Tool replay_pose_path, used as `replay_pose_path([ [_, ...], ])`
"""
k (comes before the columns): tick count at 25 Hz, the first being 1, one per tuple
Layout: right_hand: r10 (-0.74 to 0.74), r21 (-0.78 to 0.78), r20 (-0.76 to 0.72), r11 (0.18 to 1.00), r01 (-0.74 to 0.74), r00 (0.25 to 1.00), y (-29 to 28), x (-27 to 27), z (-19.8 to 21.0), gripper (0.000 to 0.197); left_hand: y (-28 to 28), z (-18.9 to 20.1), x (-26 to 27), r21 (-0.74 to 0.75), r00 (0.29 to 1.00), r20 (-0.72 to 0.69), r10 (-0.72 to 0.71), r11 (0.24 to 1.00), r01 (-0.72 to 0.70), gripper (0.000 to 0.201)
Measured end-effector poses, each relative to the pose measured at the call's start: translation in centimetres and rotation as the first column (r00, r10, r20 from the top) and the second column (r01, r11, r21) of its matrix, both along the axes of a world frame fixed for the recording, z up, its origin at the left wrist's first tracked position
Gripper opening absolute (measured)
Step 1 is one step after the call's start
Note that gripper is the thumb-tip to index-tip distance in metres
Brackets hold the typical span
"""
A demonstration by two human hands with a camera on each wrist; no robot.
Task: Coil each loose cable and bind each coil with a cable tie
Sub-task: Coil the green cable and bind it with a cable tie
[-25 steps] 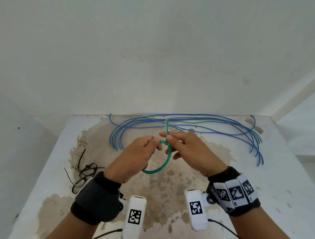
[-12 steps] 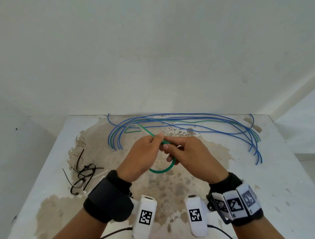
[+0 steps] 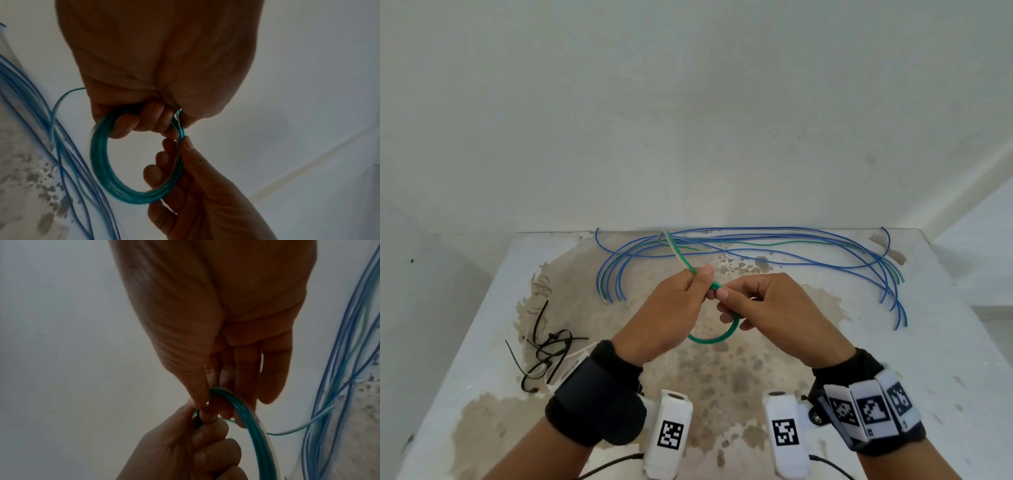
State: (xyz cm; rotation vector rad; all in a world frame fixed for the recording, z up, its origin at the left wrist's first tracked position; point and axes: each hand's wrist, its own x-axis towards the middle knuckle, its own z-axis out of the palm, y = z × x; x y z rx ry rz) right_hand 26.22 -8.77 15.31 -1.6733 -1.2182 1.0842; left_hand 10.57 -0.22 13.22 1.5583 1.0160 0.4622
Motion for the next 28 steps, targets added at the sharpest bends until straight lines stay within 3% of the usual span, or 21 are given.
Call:
replay_pose_path([
  [3,-0.015,0.066,0.155,0.998,0.004,0.988,-0.1,0.4,0.6,0.014,-0.3,0.2,0.4,-0.106,0.999,0.054,-0.001,0.994,0.006,0.049],
  [6,-0.001,0.076,0.342,0.997,-0.026,0.94,0.0,1.8,1.7,0.016,0.3,1.1,-0.8,-0.156,0.978,-0.16,-0.132,0.982,0.108,0.069],
  [7,0.018,0.066,0.385,0.997,-0.047,0.923,0.0,2.4,2.0,0.017,0.6,1.7,-1.5,-0.12,0.952,-0.242,-0.188,0.979,0.163,0.069],
  [9,0.057,0.053,0.442,0.995,-0.089,0.895,-0.1,3.2,2.3,0.019,1.0,2.8,-2.7,0.081,0.927,-0.318,-0.196,0.969,0.232,0.051],
  [11,0.097,0.053,0.463,0.989,-0.137,0.881,-0.1,3.3,2.4,0.018,1.5,3.6,-3.1,0.346,0.959,-0.252,-0.127,0.914,0.212,0.025],
  [12,0.114,0.052,0.46,0.987,-0.155,0.88,-0.1,3.2,2.5,0.017,1.7,3.7,-3.1,0.411,0.962,-0.226,-0.155,0.88,0.238,0.017],
  [14,0.138,0.048,0.443,0.983,-0.177,0.886,0.0,2.9,2.6,0.015,2.1,3.2,-2.9,0.412,0.905,-0.297,-0.303,0.815,0.408,0.022],
  [16,0.148,0.048,0.436,0.981,-0.187,0.888,0.0,2.9,2.8,0.014,2.3,2.4,-2.8,0.318,0.841,-0.364,-0.401,0.795,0.516,0.023],
  [21,0.166,0.004,0.376,0.984,-0.181,0.912,-0.5,3.5,2.7,0.015,1.7,1.6,-2.4,0.324,0.912,-0.227,-0.341,0.857,0.401,0.019],
  [25,0.053,0.064,0.296,0.995,-0.075,0.954,-0.6,3.4,2.7,0.014,0.8,1.7,-1.8,0.194,0.96,-0.058,-0.275,0.94,0.281,0.018],
  [28,0.002,0.084,0.208,0.996,-0.02,0.978,-0.4,3.1,2.6,0.014,0.6,1.7,-1.6,0.218,0.981,0.001,-0.192,0.958,0.187,0.015],
])
